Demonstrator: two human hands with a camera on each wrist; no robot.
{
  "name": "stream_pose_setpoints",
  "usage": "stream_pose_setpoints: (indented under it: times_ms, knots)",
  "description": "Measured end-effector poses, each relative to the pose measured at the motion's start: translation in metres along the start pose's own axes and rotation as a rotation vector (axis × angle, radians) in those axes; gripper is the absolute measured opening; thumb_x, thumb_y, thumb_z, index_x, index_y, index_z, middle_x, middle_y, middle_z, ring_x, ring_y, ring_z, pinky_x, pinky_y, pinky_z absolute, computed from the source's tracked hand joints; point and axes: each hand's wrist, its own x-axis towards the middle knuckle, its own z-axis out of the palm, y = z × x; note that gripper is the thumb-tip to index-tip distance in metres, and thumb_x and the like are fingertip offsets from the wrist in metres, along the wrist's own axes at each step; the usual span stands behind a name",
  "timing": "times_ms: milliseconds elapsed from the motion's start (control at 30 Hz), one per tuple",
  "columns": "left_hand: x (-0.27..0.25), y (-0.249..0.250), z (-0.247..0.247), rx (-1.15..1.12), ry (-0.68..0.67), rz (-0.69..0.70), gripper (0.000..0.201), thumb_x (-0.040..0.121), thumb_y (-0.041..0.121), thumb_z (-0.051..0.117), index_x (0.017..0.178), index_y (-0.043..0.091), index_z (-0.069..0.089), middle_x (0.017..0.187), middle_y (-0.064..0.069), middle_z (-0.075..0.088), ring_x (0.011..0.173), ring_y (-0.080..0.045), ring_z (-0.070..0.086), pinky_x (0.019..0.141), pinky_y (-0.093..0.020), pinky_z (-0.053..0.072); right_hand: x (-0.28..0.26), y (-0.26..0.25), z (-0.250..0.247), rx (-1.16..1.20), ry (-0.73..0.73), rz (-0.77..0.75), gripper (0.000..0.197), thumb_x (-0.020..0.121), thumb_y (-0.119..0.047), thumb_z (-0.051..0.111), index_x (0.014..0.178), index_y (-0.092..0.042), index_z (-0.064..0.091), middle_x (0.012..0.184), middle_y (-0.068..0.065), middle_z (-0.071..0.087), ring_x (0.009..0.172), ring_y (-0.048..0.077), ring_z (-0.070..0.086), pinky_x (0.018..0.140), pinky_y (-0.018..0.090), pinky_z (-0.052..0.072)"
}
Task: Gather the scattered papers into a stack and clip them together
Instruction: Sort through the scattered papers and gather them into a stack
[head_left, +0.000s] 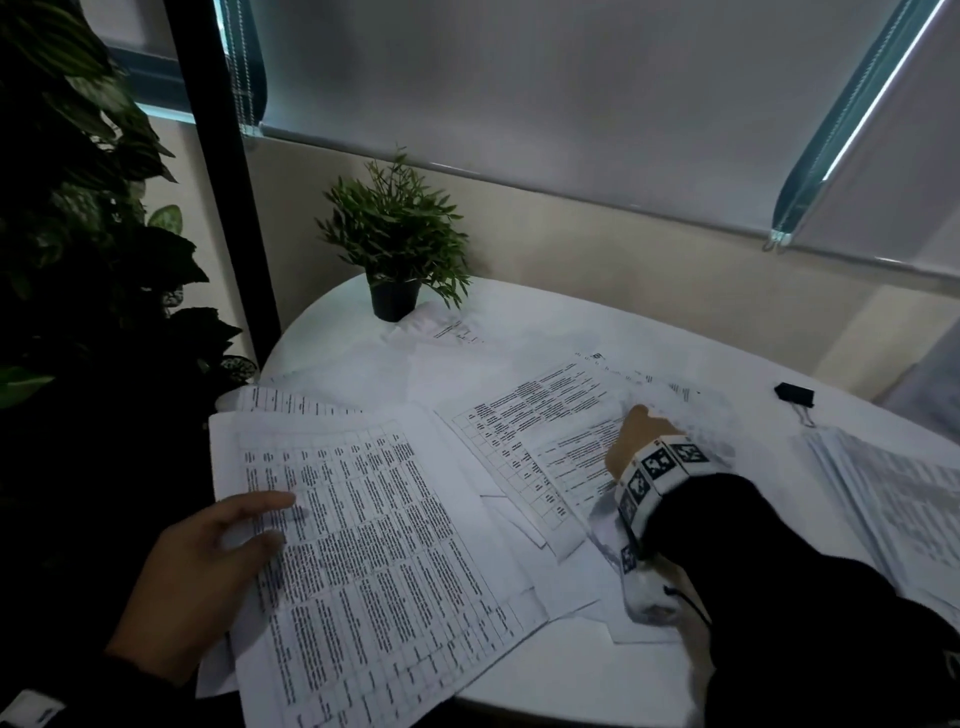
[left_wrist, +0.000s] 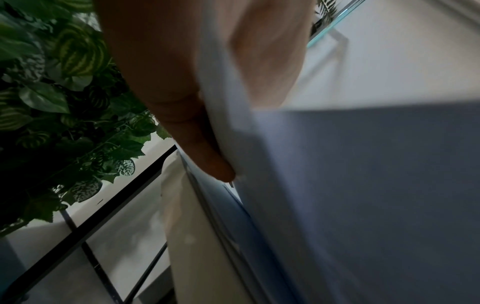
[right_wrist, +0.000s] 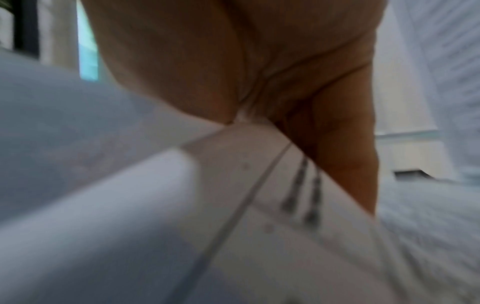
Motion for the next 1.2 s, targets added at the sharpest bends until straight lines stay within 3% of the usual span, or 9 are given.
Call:
stream_pose_setpoints:
  times_ms: [267, 333, 433, 533, 667, 800, 900, 1000, 1200]
  knots:
    - [-0.002, 0.007, 0.008, -0.259, 0.035, -0.174, 0.01, 0.089, 0.008, 0.062, 0.088, 0.007, 0.072, 0.105, -0.005, 0.069, 0.105, -0.023, 0.061, 0.1, -0.038, 0.041, -0.112, -0.094, -0.007, -0.041, 0.024, -0.583, 0.082, 0.086, -0.009, 0.051, 0.149, -0.016, 0.0, 0.107, 0.012, 0.059, 0.088, 0.026, 0.059, 0.069, 0.036, 0.051]
    - [-0.002, 0.009, 0.007, -0.373, -0.006, -0.283, 0.029, 0.088, 0.036, 0.062, 0.093, 0.01, 0.073, 0.1, 0.007, 0.069, 0.097, -0.014, 0.063, 0.097, -0.036, 0.041, -0.135, -0.12, 0.016, -0.03, -0.05, -0.716, 0.085, 0.088, -0.008, 0.054, 0.15, -0.013, -0.004, 0.113, 0.015, 0.058, 0.094, 0.029, 0.058, 0.071, 0.039, 0.049]
    - [-0.003, 0.003, 0.006, -0.528, -0.168, -0.418, 0.066, 0.072, 0.065, 0.067, 0.114, 0.014, 0.068, 0.117, -0.004, 0.068, 0.11, -0.024, 0.064, 0.102, -0.044, 0.042, -0.155, -0.142, 0.042, 0.05, -0.234, -0.839, 0.083, 0.09, -0.016, 0.054, 0.15, -0.014, -0.004, 0.125, 0.02, 0.051, 0.111, 0.037, 0.053, 0.084, 0.042, 0.046]
    - [-0.007, 0.006, 0.007, -0.514, -0.143, -0.346, 0.039, 0.075, 0.034, 0.074, 0.106, 0.009, 0.069, 0.11, -0.02, 0.069, 0.096, -0.028, 0.069, 0.088, -0.041, 0.051, -0.151, -0.14, 0.047, 0.208, -0.379, -0.839, 0.077, 0.092, -0.04, 0.049, 0.15, -0.016, 0.006, 0.127, 0.021, 0.053, 0.116, 0.037, 0.053, 0.092, 0.041, 0.044]
    - [-0.01, 0.006, 0.012, -0.266, -0.045, -0.246, 0.03, 0.083, -0.005, 0.063, 0.11, 0.007, 0.062, 0.106, -0.014, 0.069, 0.068, -0.019, 0.067, 0.072, -0.045, 0.056, -0.088, -0.105, 0.04, 0.312, -0.286, -0.536, 0.082, 0.091, -0.056, 0.045, 0.151, -0.017, 0.005, 0.14, 0.015, 0.047, 0.129, 0.029, 0.045, 0.107, 0.041, 0.038]
    - [-0.008, 0.003, 0.014, -0.293, -0.033, -0.18, 0.052, 0.084, -0.004, 0.063, 0.131, 0.011, 0.046, 0.115, 0.0, 0.063, 0.096, -0.015, 0.062, 0.077, -0.029, 0.051, -0.047, -0.077, 0.045, 0.173, -0.182, -0.304, 0.081, 0.09, -0.051, 0.047, 0.148, -0.01, 0.009, 0.145, 0.015, 0.037, 0.131, 0.032, 0.038, 0.104, 0.043, 0.04]
    - [-0.008, 0.001, 0.015, -0.309, -0.015, -0.139, 0.076, 0.081, -0.005, 0.066, 0.142, 0.017, 0.028, 0.123, 0.002, 0.055, 0.111, -0.021, 0.057, 0.093, -0.041, 0.048, -0.056, -0.082, 0.055, 0.209, -0.183, -0.394, 0.075, 0.09, -0.049, 0.047, 0.148, -0.013, 0.015, 0.142, 0.013, 0.04, 0.126, 0.03, 0.045, 0.1, 0.04, 0.044]
    - [-0.01, 0.003, 0.014, -0.31, -0.016, -0.092, 0.088, 0.079, -0.017, 0.062, 0.145, 0.021, 0.017, 0.108, 0.016, 0.051, 0.101, -0.013, 0.056, 0.082, -0.03, 0.049, -0.066, -0.085, 0.06, 0.311, -0.225, -0.465, 0.074, 0.086, -0.053, 0.05, 0.144, -0.016, 0.022, 0.131, 0.011, 0.051, 0.113, 0.027, 0.056, 0.092, 0.04, 0.05]
    - [-0.003, 0.032, -0.006, -0.443, 0.017, 0.136, 0.071, 0.078, -0.015, 0.059, 0.138, 0.016, 0.037, 0.124, 0.004, 0.061, 0.11, -0.015, 0.062, 0.083, -0.029, 0.056, -0.047, -0.057, 0.046, 0.829, -0.243, -0.407, 0.118, 0.065, -0.062, 0.071, 0.15, -0.026, -0.004, 0.151, 0.011, 0.03, 0.135, 0.029, 0.036, 0.109, 0.049, 0.033]
